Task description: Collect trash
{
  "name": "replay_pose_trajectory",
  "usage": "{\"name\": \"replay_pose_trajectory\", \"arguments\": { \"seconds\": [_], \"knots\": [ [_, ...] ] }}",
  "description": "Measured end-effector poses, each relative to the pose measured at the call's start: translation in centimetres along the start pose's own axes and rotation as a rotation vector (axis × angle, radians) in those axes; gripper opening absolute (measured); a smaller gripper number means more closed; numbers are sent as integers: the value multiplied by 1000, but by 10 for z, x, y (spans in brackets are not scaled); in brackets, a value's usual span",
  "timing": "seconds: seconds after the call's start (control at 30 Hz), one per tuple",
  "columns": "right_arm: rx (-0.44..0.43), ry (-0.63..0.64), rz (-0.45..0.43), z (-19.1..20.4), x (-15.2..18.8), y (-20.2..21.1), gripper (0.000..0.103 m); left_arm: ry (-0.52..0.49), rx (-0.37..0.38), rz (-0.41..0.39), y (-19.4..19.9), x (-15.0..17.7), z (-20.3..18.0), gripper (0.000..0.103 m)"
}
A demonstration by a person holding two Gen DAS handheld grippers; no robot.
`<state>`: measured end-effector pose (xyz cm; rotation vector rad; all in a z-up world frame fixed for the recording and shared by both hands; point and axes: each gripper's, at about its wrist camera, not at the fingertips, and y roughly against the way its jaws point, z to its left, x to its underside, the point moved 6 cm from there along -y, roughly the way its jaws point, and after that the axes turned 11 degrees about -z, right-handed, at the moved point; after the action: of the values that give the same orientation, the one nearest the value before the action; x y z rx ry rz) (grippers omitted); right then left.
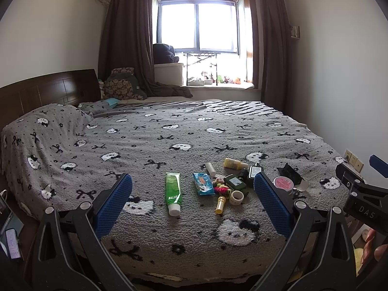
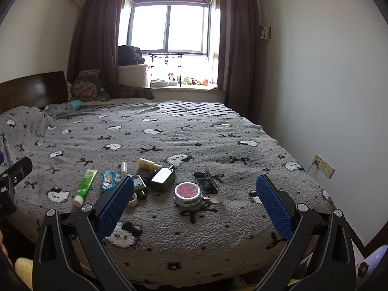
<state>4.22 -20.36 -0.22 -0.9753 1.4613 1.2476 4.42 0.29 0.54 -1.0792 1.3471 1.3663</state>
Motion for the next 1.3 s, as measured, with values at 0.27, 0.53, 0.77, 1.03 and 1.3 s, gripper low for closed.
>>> {"name": "replay_pose_trajectory", "arguments": {
  "seconds": [0.27,0.53,0.77,1.03,1.3],
  "knots": [
    [0,0,-2,1,0,0,100,0,-4,-3,1,-2,3,95],
    [-1,-1,-4,2,0,1,100,0,-4,-5,2,-4,4,95],
    [-1,-2,-4,1,0,1,100,0,-5,-6,2,-3,4,95],
    [-1,-16,-11,-1,3,-2,100,-1,-9,3,1,0,5,95],
    [8,-29,-26,-10,9,-14,100,-4,-14,23,-19,12,11,95]
  ]
}}
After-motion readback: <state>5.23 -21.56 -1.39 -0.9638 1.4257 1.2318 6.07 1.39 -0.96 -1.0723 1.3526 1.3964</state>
